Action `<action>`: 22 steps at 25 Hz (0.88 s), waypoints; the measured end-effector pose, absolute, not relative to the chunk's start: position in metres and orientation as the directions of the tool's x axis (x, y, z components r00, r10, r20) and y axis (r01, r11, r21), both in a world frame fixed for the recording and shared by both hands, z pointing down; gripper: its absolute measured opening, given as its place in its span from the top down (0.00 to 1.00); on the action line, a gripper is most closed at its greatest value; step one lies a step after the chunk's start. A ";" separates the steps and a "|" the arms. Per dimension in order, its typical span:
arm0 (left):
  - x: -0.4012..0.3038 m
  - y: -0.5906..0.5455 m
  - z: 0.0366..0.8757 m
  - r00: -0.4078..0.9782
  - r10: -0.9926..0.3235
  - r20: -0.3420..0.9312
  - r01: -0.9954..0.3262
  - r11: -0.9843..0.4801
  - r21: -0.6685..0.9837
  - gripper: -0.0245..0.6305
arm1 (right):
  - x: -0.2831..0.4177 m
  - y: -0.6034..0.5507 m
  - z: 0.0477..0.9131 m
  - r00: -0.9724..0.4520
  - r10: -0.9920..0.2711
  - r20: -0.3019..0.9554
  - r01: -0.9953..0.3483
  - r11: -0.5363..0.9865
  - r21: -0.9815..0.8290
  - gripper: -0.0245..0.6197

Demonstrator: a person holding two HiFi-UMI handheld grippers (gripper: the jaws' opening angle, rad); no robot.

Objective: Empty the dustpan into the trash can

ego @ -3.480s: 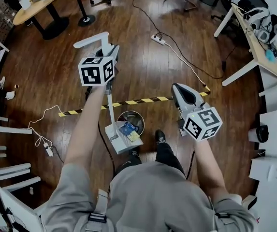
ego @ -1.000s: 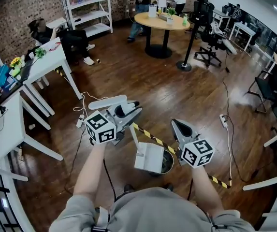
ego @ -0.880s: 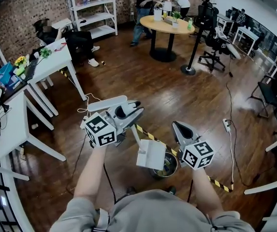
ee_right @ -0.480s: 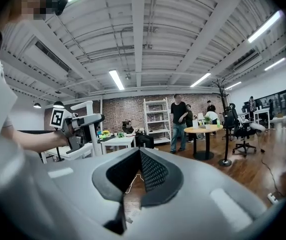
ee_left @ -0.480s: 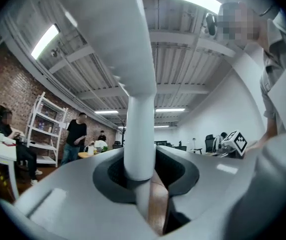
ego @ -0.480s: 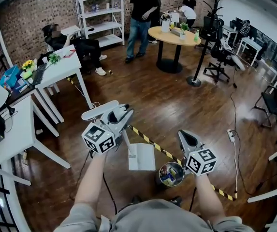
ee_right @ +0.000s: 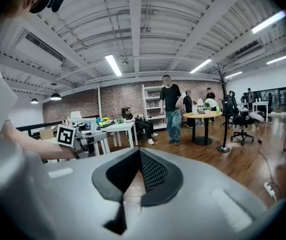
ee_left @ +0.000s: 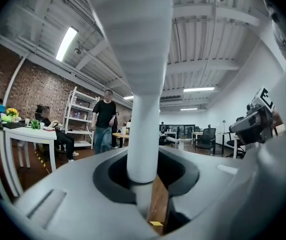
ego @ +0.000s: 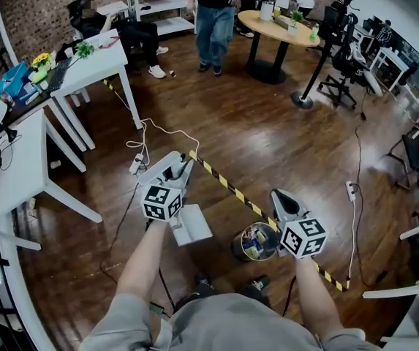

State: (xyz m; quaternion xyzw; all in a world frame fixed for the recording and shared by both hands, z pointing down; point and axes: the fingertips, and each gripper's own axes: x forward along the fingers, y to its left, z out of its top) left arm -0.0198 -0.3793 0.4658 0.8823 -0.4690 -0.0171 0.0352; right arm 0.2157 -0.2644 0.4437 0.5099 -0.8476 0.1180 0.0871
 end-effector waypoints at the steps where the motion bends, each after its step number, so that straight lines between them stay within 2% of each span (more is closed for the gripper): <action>1: -0.024 -0.383 0.476 0.548 -0.837 0.013 -0.834 -0.545 0.083 0.81 | 0.209 -0.267 0.451 -0.473 -0.835 0.280 -0.880 0.459 -0.119 0.96; 12: -0.051 -0.382 0.572 0.445 -0.892 0.084 -0.889 -0.427 0.167 0.81 | 0.121 -0.267 0.526 -0.601 -0.695 0.395 -0.793 0.578 -0.192 0.96; 22: -0.025 -0.361 0.628 0.476 -0.875 0.090 -0.874 -0.460 0.154 0.80 | 0.126 -0.250 0.542 -0.586 -0.682 0.437 -0.801 0.569 -0.187 0.96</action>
